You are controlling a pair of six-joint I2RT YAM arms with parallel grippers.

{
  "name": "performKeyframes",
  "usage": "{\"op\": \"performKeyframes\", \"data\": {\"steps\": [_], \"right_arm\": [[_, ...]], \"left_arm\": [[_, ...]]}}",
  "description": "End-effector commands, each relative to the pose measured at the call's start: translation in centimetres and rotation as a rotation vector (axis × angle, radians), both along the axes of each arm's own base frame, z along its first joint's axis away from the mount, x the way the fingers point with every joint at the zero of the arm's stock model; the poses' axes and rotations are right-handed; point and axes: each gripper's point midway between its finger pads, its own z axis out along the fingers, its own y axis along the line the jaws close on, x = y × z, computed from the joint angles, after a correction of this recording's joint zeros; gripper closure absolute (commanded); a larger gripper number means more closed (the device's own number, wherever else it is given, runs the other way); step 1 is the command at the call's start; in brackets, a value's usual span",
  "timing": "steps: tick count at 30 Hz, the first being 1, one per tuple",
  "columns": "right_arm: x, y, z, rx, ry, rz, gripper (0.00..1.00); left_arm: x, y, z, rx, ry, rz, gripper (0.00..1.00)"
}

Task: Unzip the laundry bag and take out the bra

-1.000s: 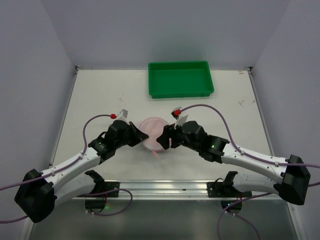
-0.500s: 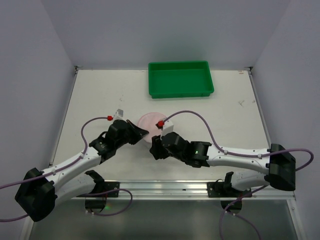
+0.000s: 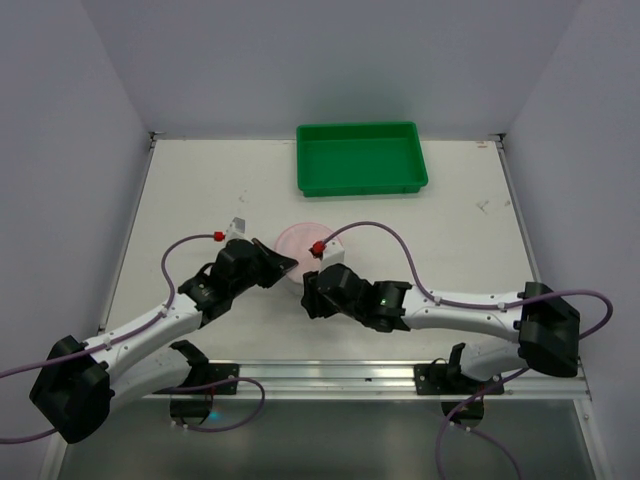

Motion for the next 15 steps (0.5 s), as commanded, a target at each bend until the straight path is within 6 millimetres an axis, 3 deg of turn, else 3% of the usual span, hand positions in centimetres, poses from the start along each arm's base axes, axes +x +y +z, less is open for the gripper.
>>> {"op": "performKeyframes", "data": {"steps": [1, 6, 15], "right_arm": [[2.0, 0.8, 2.2, 0.088, -0.027, -0.061, 0.55], [2.9, 1.3, 3.6, 0.162, -0.045, -0.054, 0.57], [3.3, 2.2, 3.2, 0.202, -0.029, -0.039, 0.63]], "left_arm": [[1.0, -0.9, 3.0, -0.072, -0.076, 0.010, 1.00], [0.8, -0.8, 3.1, -0.089, -0.077, 0.008, 1.00], [0.5, -1.1, 3.3, -0.109, -0.077, -0.003, 1.00]]}}
